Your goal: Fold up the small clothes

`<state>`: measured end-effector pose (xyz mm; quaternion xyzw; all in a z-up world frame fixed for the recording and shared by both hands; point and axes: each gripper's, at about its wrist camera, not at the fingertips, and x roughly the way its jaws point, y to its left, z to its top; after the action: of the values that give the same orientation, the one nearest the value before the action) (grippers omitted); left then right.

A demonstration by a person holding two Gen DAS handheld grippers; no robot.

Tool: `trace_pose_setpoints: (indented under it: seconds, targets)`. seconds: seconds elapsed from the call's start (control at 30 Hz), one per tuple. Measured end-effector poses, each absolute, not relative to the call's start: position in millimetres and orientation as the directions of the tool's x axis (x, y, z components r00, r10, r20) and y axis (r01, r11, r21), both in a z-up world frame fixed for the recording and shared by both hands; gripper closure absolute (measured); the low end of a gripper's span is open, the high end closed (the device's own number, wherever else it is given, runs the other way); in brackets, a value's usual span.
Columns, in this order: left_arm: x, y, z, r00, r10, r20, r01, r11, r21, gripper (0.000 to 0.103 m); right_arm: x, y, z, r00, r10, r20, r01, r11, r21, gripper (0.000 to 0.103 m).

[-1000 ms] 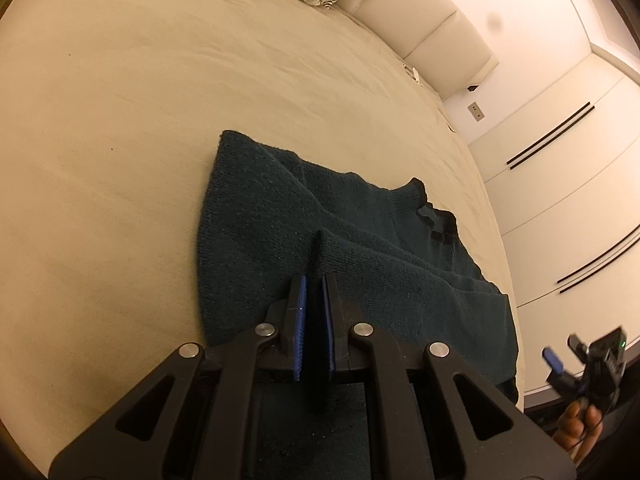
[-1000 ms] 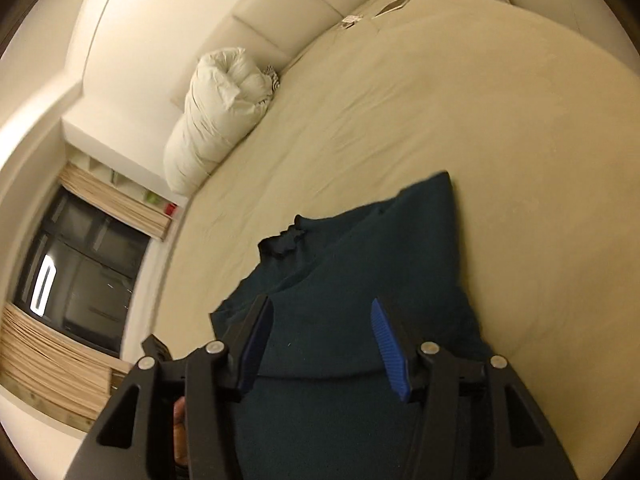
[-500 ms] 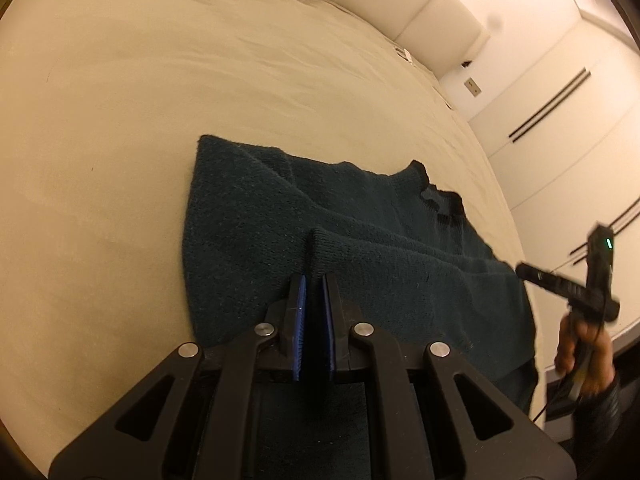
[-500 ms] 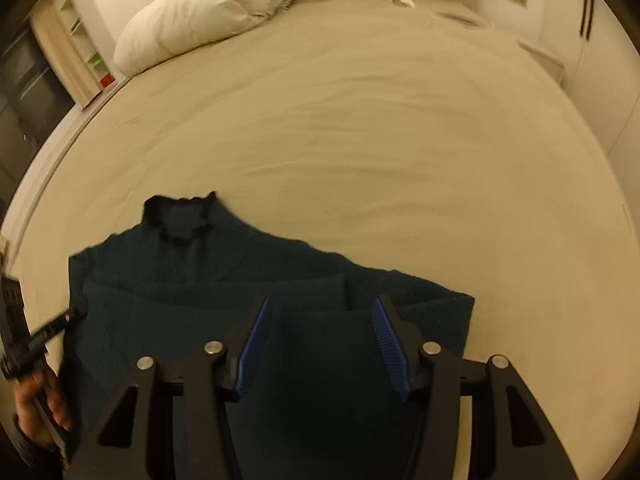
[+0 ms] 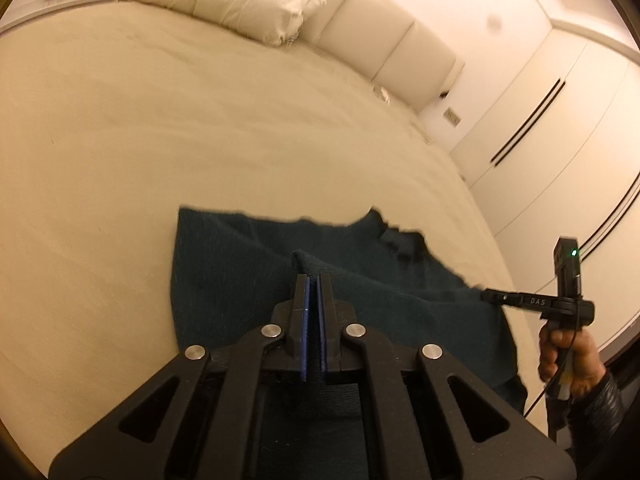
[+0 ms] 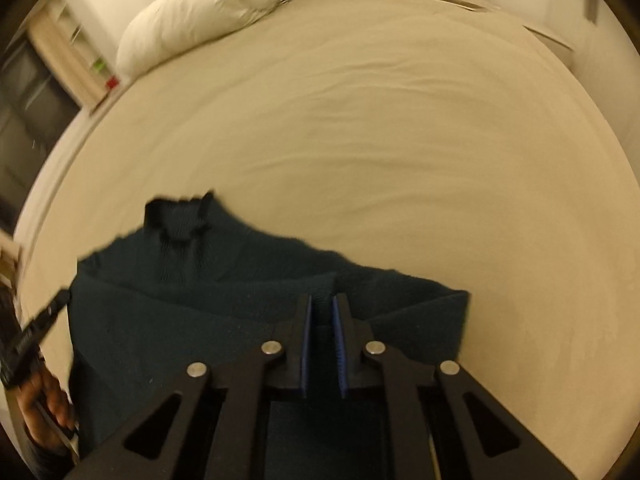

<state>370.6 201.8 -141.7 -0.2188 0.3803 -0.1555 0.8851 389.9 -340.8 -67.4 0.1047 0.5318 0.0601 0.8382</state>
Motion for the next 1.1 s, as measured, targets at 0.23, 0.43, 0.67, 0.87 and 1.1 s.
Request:
trace_pose_setpoints:
  seconds: [0.23, 0.43, 0.67, 0.87, 1.1]
  targets:
    - [378, 192, -116, 0.642, -0.537, -0.548, 0.163, 0.794, -0.586, 0.101, 270, -339, -58, 0.565, 0.604, -0.562, 0.013, 0.675, 0.738, 0.025]
    - [378, 168, -43, 0.655, -0.604, -0.455, 0.277, 0.752, -0.598, 0.101, 199, -255, -102, 0.428, 0.767, -0.478, 0.038, 0.513, 0.858, 0.027]
    - [366, 156, 21, 0.676, -0.633, -0.379, 0.346, 0.725, -0.595, 0.101, 232, -250, -140, 0.533, 0.676, -0.508, 0.302, 0.409, 0.861, 0.041]
    - [356, 155, 45, 0.688, -0.642, -0.337, 0.368, 0.710, -0.600, 0.101, 253, -290, -144, 0.673, 0.539, -0.507, 0.401, 0.311, 0.862, 0.043]
    - [352, 155, 39, 0.686, -0.642, -0.343, 0.351, 0.704, -0.617, 0.101, 269, -325, -137, 0.746, 0.420, -0.516, 0.434, 0.281, 0.856, 0.048]
